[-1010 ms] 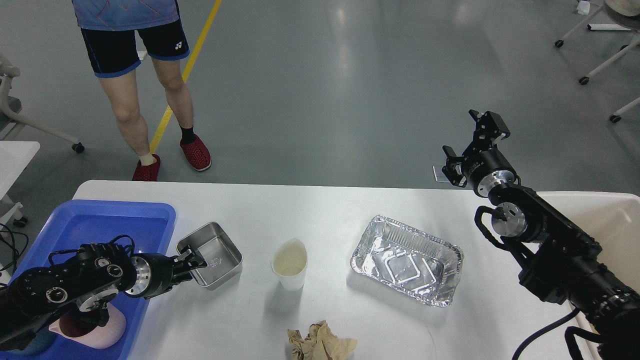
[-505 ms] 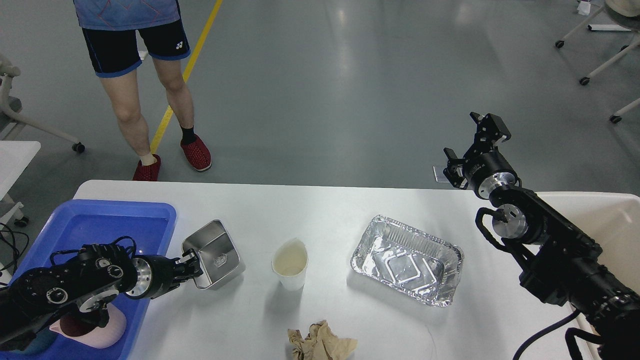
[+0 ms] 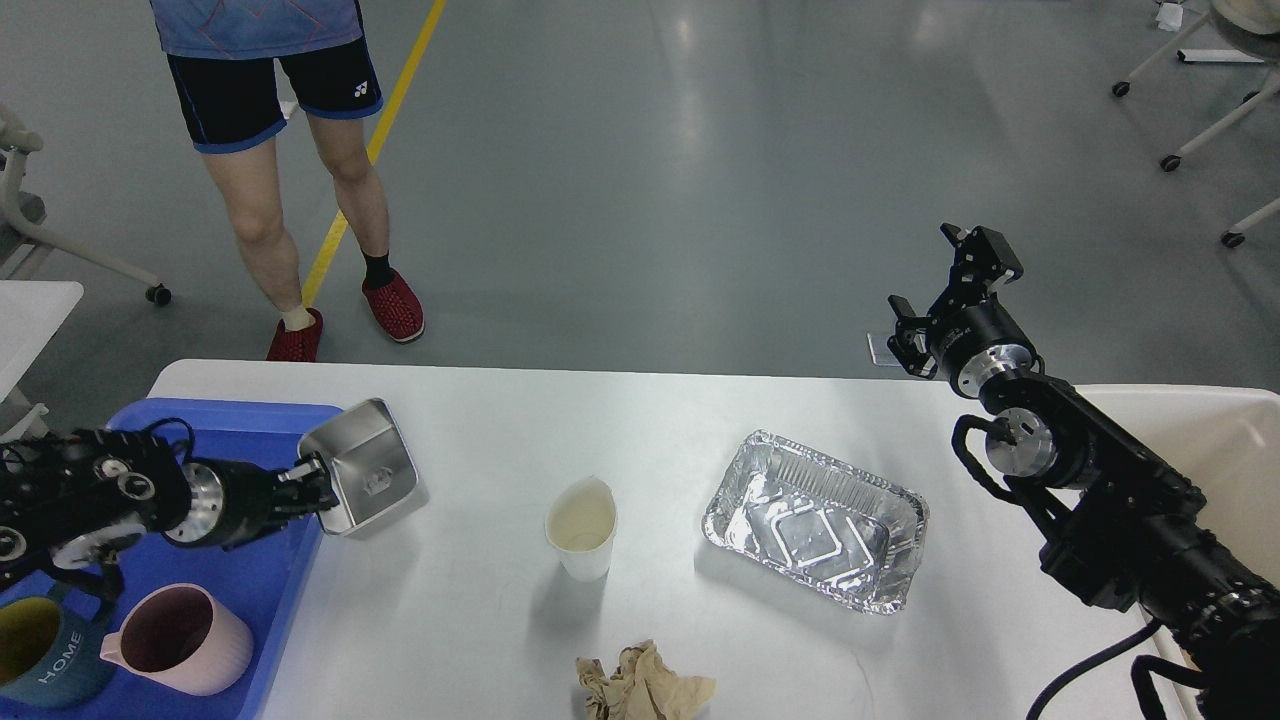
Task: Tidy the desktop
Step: 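Grasp the steel tin with the left gripper and lift it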
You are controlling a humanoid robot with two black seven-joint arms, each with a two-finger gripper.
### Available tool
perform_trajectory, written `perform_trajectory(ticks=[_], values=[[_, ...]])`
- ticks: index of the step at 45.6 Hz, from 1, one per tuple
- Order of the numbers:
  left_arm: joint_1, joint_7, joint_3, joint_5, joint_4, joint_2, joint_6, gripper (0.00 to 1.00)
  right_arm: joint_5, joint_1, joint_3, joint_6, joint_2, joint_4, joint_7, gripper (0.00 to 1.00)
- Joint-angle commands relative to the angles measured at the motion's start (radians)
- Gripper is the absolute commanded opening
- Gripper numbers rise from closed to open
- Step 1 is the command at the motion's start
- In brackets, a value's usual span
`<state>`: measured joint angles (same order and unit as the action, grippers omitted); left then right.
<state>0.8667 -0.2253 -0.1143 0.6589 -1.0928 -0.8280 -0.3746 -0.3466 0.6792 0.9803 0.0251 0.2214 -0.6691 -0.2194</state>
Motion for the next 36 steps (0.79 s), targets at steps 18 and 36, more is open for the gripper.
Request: perform_trajectory(ticks=[18,36], values=[[0.132,-0.017,-0.042,-0.004,-0.501,-0.637,-0.161,0.0,0.0,0.0,0.0,-0.008,-0.008,-0.003,0.0,1.0],[0.16,0.003,-0.042,-0.012,-0.455,-0.741,-0.233,0.0,0.0,0.0,-0.002,-0.008,-0.02,-0.003,0.0,1.0]])
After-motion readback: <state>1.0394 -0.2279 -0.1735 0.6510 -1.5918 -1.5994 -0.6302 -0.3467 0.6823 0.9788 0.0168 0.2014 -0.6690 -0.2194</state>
